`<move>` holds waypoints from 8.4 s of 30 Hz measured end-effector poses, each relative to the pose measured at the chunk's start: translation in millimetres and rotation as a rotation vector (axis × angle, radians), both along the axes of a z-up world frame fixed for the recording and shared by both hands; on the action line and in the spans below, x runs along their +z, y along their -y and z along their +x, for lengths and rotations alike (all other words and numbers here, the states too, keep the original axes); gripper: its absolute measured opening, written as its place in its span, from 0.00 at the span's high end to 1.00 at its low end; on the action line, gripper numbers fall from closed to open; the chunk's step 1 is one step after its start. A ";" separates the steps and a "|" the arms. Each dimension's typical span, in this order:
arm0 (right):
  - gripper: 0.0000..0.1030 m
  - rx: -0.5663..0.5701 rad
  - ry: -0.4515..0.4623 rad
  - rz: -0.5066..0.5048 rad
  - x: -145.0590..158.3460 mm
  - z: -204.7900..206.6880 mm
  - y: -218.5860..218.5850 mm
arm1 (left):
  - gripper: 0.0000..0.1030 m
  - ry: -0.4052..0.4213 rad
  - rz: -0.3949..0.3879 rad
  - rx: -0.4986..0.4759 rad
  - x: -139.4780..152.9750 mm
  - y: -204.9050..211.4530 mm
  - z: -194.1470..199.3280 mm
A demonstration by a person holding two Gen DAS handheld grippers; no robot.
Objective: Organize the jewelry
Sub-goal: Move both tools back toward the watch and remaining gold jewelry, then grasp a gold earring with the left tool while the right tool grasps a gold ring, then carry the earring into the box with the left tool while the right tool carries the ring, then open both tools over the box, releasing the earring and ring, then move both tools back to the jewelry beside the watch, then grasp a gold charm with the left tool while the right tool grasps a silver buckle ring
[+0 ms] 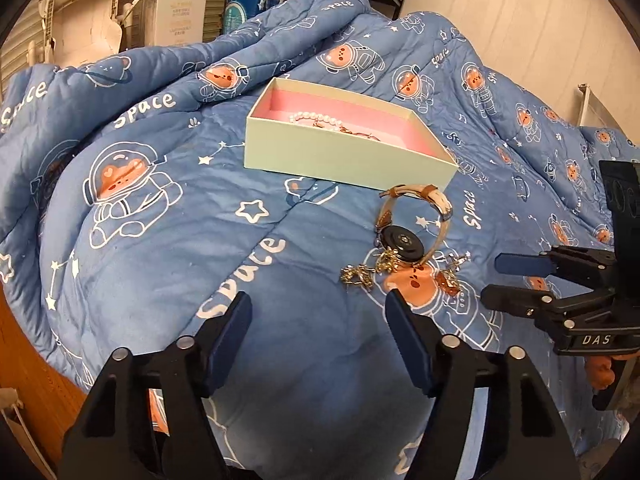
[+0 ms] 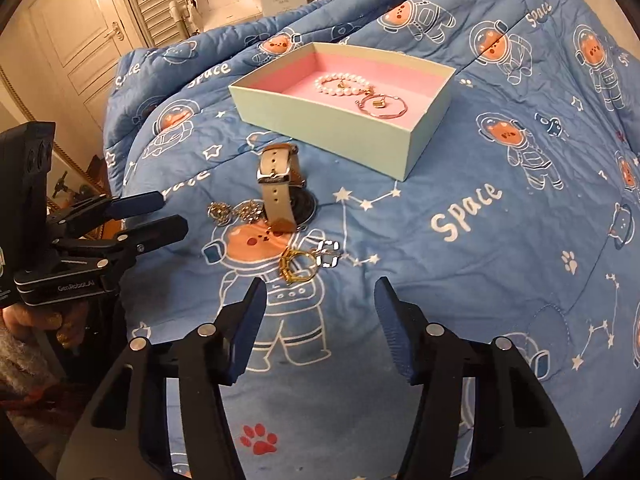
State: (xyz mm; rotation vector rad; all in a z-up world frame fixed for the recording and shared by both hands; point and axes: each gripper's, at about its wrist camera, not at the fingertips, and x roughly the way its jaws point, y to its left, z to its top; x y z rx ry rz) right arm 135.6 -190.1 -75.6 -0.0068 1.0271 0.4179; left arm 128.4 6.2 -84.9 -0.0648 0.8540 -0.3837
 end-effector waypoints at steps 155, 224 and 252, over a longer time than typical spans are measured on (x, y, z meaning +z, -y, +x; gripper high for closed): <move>0.75 0.204 0.025 -0.088 15.8 193.4 -54.4 | 0.98 -0.220 0.092 -0.098 26.1 49.8 202.8; 0.39 0.055 0.060 -0.032 6.7 44.6 7.6 | 0.26 -0.036 0.038 -0.028 5.7 -1.9 23.7; 0.48 -0.035 0.010 -0.062 -22.4 26.6 -10.0 | 0.60 0.007 0.097 -0.039 -11.0 29.5 17.9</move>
